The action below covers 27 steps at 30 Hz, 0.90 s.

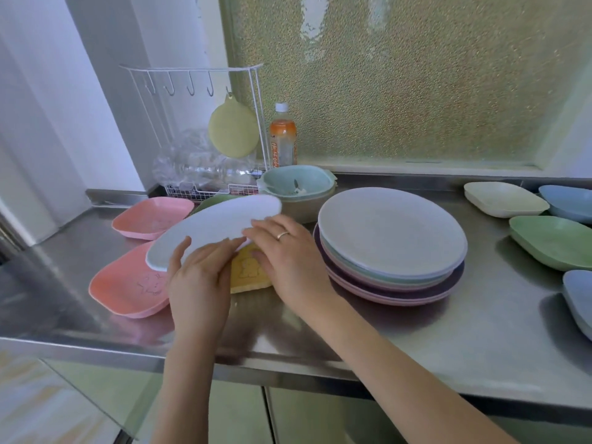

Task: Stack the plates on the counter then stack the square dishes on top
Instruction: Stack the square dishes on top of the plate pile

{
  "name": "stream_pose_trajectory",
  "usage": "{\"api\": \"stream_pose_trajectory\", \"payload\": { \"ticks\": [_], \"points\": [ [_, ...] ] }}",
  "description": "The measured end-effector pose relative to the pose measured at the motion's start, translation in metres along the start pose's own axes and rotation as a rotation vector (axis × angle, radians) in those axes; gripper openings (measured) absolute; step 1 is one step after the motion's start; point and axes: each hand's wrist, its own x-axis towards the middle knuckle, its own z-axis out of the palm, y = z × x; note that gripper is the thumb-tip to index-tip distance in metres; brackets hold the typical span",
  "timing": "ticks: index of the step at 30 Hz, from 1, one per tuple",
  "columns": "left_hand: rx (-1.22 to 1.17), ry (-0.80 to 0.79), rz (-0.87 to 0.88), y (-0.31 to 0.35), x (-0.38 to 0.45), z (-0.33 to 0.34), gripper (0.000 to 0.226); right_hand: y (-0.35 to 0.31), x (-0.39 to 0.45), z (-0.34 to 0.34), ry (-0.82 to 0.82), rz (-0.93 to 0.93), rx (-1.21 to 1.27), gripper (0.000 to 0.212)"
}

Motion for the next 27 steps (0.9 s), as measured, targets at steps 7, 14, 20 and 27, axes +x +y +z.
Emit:
{"api": "stream_pose_trajectory", "payload": {
  "ticks": [7,14,20,27],
  "points": [
    [-0.18,0.125,0.271,0.066,0.021,0.022,0.032,0.043,-0.025,-0.062,0.426,0.028,-0.127,0.017],
    [-0.392,-0.001,0.392,0.133,0.024,0.072,0.029,0.098,-0.081,-0.107,0.477,0.177,-0.296,0.019],
    [-0.407,-0.159,0.369,0.145,0.016,0.09,0.027,0.113,-0.105,-0.109,0.343,0.27,-0.242,0.02],
    [-0.443,-0.406,0.443,0.131,0.024,0.079,0.032,0.117,-0.109,-0.122,0.214,0.279,-0.112,0.028]
  ]
}}
